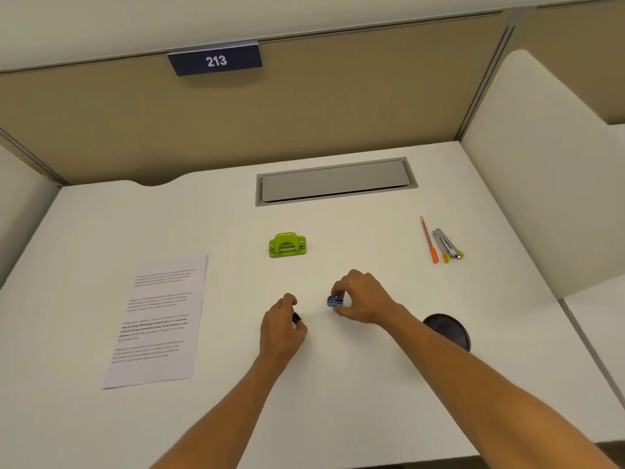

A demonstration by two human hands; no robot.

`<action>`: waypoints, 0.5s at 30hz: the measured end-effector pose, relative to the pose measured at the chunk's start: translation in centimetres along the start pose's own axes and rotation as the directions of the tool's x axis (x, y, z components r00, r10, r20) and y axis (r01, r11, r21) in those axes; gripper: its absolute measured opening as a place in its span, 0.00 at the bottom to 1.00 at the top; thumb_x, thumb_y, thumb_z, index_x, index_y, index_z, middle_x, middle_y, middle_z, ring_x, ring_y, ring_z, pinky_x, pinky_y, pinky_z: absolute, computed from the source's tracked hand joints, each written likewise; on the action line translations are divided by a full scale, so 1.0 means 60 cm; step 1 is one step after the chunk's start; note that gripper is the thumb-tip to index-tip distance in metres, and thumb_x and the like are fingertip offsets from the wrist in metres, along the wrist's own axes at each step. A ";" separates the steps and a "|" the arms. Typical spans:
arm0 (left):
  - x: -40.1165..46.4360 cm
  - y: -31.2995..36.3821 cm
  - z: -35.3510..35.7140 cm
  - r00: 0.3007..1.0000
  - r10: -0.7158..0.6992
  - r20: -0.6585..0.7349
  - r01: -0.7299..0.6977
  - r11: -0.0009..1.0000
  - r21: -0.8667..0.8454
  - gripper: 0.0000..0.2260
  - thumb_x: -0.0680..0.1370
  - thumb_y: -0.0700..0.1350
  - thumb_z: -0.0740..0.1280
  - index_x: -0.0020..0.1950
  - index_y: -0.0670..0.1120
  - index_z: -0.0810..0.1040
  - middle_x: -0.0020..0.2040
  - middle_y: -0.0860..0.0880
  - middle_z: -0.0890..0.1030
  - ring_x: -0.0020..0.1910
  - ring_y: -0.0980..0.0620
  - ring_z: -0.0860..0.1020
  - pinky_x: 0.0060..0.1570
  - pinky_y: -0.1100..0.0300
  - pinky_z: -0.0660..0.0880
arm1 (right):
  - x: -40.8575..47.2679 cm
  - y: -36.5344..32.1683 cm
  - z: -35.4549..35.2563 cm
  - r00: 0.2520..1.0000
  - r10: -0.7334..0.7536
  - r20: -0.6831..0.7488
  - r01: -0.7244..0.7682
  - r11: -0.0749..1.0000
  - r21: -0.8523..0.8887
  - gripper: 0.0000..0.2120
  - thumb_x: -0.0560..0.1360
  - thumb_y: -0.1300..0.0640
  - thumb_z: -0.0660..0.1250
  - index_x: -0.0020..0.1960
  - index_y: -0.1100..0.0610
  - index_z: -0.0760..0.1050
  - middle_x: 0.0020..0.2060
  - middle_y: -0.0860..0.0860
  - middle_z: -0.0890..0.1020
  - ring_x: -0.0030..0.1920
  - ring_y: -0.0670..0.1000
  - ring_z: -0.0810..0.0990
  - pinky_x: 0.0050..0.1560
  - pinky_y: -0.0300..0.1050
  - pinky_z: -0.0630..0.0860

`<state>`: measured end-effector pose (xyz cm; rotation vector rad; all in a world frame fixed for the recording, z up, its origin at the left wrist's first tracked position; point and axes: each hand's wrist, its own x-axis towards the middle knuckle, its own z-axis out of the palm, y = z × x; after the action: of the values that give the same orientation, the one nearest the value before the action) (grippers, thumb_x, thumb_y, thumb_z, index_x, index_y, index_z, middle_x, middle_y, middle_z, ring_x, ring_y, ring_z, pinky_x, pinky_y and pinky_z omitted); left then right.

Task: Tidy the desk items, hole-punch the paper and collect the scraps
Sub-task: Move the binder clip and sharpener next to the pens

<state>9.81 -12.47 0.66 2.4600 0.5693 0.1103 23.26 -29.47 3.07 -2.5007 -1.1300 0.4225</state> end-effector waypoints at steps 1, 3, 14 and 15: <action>0.014 0.018 0.001 1.000 0.016 0.015 -0.016 1.000 -0.009 0.16 0.70 0.37 0.72 0.56 0.42 0.73 0.43 0.48 0.78 0.39 0.50 0.74 0.41 0.61 0.71 | -0.001 0.012 -0.011 1.000 0.013 -0.020 -0.013 1.000 -0.003 0.11 0.71 0.50 0.69 0.51 0.51 0.80 0.45 0.46 0.84 0.49 0.51 0.76 0.47 0.49 0.73; 0.046 0.054 0.009 0.997 0.071 0.041 -0.070 0.997 -0.029 0.18 0.70 0.38 0.72 0.57 0.43 0.72 0.42 0.49 0.77 0.39 0.49 0.76 0.40 0.59 0.72 | -0.004 0.042 -0.034 0.998 0.043 -0.055 -0.044 0.999 -0.021 0.11 0.71 0.49 0.69 0.51 0.51 0.80 0.45 0.46 0.84 0.49 0.51 0.76 0.46 0.48 0.73; 0.212 0.300 0.133 0.908 0.382 0.171 -0.365 0.923 -0.121 0.22 0.70 0.37 0.71 0.62 0.43 0.70 0.44 0.46 0.80 0.42 0.47 0.78 0.41 0.60 0.72 | -0.087 0.284 -0.129 0.798 0.485 -0.357 -0.520 0.854 -0.001 0.08 0.69 0.49 0.71 0.45 0.50 0.82 0.38 0.47 0.85 0.46 0.54 0.79 0.47 0.48 0.70; 0.222 0.321 0.147 0.902 0.389 0.186 -0.371 0.920 -0.126 0.22 0.70 0.38 0.71 0.63 0.43 0.70 0.44 0.45 0.80 0.42 0.46 0.79 0.41 0.58 0.73 | -0.098 0.302 -0.129 0.770 0.526 -0.361 -0.561 0.827 0.009 0.08 0.69 0.48 0.71 0.45 0.50 0.82 0.38 0.47 0.84 0.46 0.54 0.79 0.47 0.48 0.69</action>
<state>30.89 -25.58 3.90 2.4278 -0.0129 0.0310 34.55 -46.65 2.64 -2.8189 -0.2719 0.0474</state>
